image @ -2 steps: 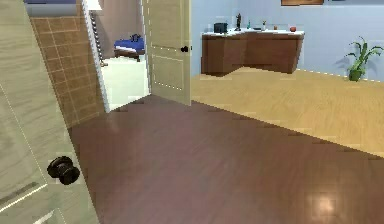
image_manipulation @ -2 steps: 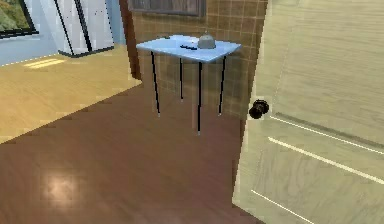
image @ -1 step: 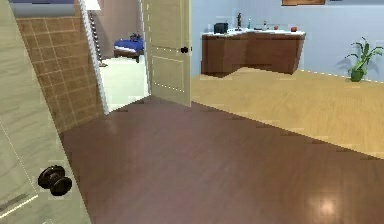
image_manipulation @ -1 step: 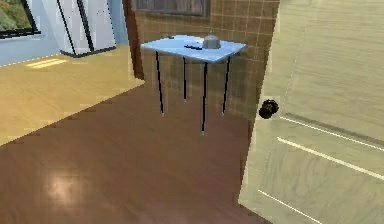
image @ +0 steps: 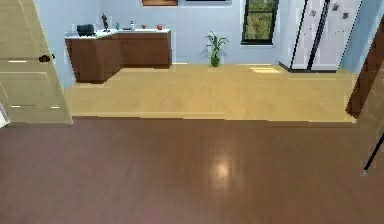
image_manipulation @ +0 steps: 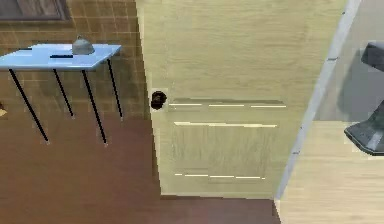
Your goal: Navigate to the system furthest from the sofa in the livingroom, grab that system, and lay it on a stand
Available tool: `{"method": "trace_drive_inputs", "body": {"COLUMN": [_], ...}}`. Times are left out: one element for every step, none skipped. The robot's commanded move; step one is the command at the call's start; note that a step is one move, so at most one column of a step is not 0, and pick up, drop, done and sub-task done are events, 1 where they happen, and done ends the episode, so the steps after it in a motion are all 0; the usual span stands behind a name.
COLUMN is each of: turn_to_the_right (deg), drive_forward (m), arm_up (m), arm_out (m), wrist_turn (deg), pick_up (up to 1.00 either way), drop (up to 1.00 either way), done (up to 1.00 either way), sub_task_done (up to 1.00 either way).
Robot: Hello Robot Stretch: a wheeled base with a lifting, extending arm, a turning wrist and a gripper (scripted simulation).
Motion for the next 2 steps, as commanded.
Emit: {"method": "trace_drive_inputs", "body": {"turn_to_the_right": [0.0,-45.0], "drive_forward": [0.45,0.00], "arm_up": [0.00,0.00], "arm_out": [0.00,0.00], "wrist_turn": [0.0,0.0], "pick_up": [0.00,0.00], "drop": [0.00,0.00], "done": [0.00,0.00], "sub_task_done": [0.00,0.00]}}
